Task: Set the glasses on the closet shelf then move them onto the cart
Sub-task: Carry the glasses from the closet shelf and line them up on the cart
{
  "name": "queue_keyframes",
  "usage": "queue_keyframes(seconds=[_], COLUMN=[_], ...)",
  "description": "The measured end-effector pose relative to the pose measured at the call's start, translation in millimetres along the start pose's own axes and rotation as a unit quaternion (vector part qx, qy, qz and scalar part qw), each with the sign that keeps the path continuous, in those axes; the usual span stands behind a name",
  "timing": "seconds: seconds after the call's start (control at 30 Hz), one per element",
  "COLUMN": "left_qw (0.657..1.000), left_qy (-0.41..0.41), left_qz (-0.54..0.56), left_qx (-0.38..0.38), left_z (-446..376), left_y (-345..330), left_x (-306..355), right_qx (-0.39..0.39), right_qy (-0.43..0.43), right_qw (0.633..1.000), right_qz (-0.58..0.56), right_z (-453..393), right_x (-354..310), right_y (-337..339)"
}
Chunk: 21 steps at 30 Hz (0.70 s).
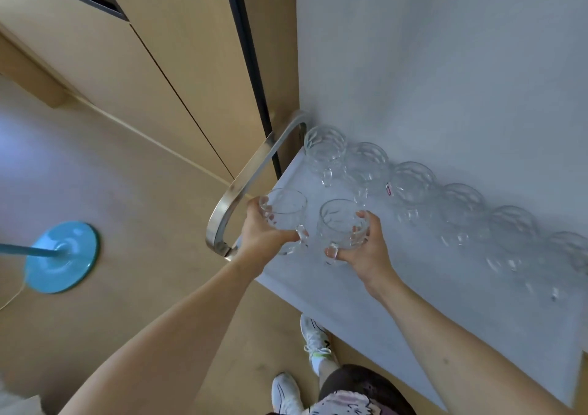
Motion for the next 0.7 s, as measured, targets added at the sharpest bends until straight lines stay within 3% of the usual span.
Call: queue_keyframes(seconds=[0.7], left_qw=[0.982], left_qy=[-0.097], left_qz=[-0.158], left_qx=[-0.021], left_z=[-39.6], left_y=[-2.7], left_x=[6.0], right_qx=[0.072], right_qy=[0.071], right_qw=[0.993], right_qz=[0.067], right_z=[-21.9], right_x=[7.5], right_y=[-1.4])
Point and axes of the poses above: each hand's wrist, its own z-axis away from the middle knuckle, its own y-axis out of the back of the hand, x = y × z, the point moved 4 cm from there along -z, towards the middle knuckle, and after that the axes turned 8 degrees about -z, right-handed, at the moved point
